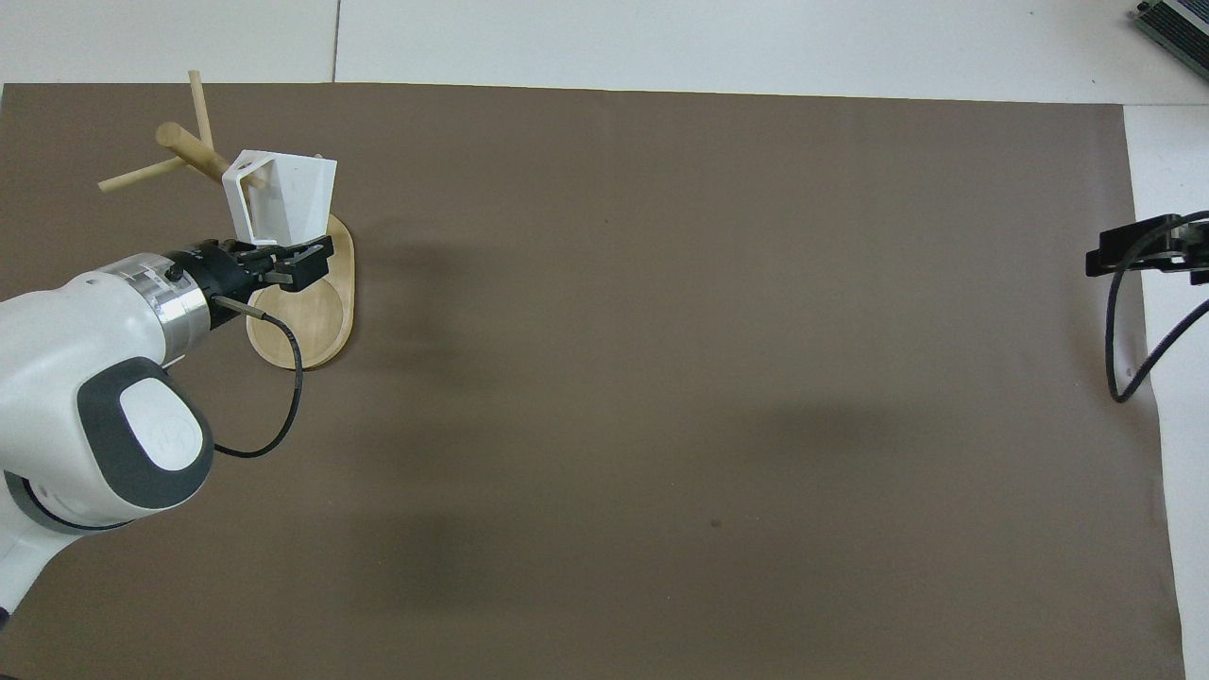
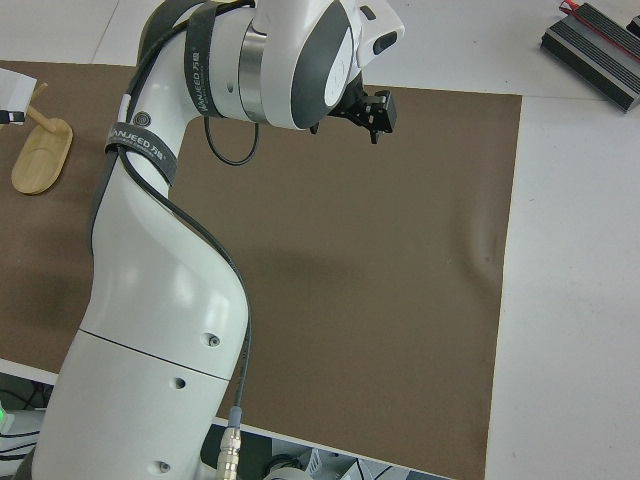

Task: Hang cup on rack
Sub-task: 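Lower the cup handle onto a mug tree peg with the left gripper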

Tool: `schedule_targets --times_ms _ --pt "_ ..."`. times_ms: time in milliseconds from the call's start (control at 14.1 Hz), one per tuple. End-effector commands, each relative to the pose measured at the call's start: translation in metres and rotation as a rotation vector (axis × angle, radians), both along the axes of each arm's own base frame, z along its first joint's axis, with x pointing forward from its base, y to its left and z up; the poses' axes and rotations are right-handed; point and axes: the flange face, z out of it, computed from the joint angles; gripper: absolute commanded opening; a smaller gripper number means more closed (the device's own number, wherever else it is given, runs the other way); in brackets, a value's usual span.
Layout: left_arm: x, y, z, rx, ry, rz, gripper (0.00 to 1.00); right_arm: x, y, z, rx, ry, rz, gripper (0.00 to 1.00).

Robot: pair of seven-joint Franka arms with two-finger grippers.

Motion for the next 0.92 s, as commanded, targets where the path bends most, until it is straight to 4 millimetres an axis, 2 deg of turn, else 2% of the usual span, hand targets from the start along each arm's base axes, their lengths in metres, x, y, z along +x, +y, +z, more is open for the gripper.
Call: schedule_targets --times_ms 0,780,851 --pt "0.0007 0.0020 0.0000 -0.042 0.010 0.088 0.00 -0.0039 0.0016 -0.0003 0.004 0.000 -0.015 1.00" --pt "0.0015 0.0023 0.0005 -0.036 -0.005 0.089 0.00 -0.0043 0.0017 0.0006 0.003 -0.002 -0.015 1.00" --pt "0.0017 0.0031 0.0005 -0.032 -0.007 0.085 0.04 -0.0041 0.0016 -0.0004 0.004 0.001 -0.015 1.00"
